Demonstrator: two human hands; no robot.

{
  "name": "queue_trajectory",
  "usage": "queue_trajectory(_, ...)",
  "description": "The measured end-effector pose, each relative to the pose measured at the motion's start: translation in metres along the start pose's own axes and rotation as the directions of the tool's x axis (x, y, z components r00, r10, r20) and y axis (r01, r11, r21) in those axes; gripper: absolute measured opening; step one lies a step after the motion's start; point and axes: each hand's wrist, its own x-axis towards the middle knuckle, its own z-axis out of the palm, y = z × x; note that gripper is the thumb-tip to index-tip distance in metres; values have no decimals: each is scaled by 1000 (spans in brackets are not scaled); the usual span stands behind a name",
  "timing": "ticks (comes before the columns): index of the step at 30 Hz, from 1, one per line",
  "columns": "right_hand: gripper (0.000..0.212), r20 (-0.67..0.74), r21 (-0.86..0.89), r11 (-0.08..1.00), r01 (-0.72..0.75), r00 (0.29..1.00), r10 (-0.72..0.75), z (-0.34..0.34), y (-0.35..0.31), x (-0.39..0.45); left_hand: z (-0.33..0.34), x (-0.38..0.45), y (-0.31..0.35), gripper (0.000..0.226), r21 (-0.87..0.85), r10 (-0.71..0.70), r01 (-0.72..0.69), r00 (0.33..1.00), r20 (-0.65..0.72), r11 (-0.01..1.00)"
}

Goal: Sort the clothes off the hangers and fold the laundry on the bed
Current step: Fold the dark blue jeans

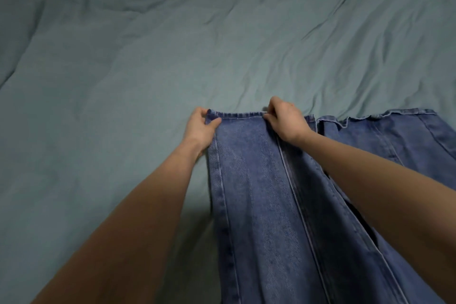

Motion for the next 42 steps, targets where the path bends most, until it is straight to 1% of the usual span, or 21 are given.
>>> queue_trajectory(2,25,38,-118,993,5,999,0,1,5,-3,3,-2,-6,17,286,143,-118,987,-68,951)
queue_trajectory(4,33,107,-293,954,66,994,-35,-6,11,-4,7,-8,-12,17,476,260,-192,962,-80,858)
queue_trajectory(6,32,123,-360,924,126,989,-87,-14,17,-2,15,-11,-12,17,635,288,-203,957,-32,746)
queue_trajectory(9,32,133,-420,888,187,981,-143,-10,24,-2,32,-11,8,25,859,241,-123,971,0,496)
queue_trajectory(11,33,176,-361,907,217,971,-163,-2,28,-7,43,-13,28,32,892,219,-55,974,-50,448)
queue_trajectory(12,33,162,-284,933,220,970,-179,-2,32,-10,49,-14,37,33,895,240,-66,970,-47,440)
queue_trajectory(14,31,-23,-118,975,191,981,-194,-17,48,-15,66,-15,51,36,875,347,-224,935,69,430)
queue_trajectory(16,24,-257,-51,996,75,963,-85,-48,79,-20,88,-20,65,40,748,410,-463,869,277,476)
queue_trajectory(17,24,-306,-64,998,-18,952,-3,-66,100,-25,101,-25,71,40,656,411,-542,837,362,525)
queue_trajectory(19,36,-260,-190,966,-176,958,123,-99,146,-41,128,-34,80,42,545,375,-598,798,471,588)
queue_trajectory(21,41,-160,-294,928,-230,969,190,-120,188,-60,153,-42,83,42,515,331,-590,794,510,622)
queue_trajectory(24,36,36,-340,911,-233,965,261,-136,225,-77,174,-47,89,28,482,333,-567,807,488,668)
queue_trajectory(25,33,67,-338,912,-233,960,271,-139,232,-78,179,-48,91,24,459,341,-565,806,483,686)
queue_trajectory(28,25,-1,-317,914,-253,964,267,-143,239,-78,188,-52,98,21,343,293,-545,769,568,765)
queue_trajectory(30,25,-35,-324,907,-270,961,274,-142,239,-74,195,-54,100,13,294,183,-448,757,627,844)
queue_trajectory(31,24,-32,-336,902,-272,960,278,-140,239,-72,198,-52,100,6,292,134,-385,774,619,876)
queue_trajectory(32,22,-24,-362,894,-265,961,275,-138,239,-70,201,-50,99,8,295,117,-346,801,587,890)
queue_trajectory(34,18,5,-452,867,-208,972,235,-134,238,-67,204,-45,93,29,349,161,-365,854,495,863)
queue_trajectory(37,19,26,-528,840,-121,987,159,-135,240,-65,209,-47,88,38,401,181,-305,931,317,864)
queue_trajectory(40,13,115,-413,905,-105,979,166,-144,248,-62,214,-47,83,30,414,120,-208,966,230,886)
queue_trajectory(42,19,183,-368,925,-92,968,169,-148,251,-62,219,-46,84,27,376,107,-179,973,204,909)
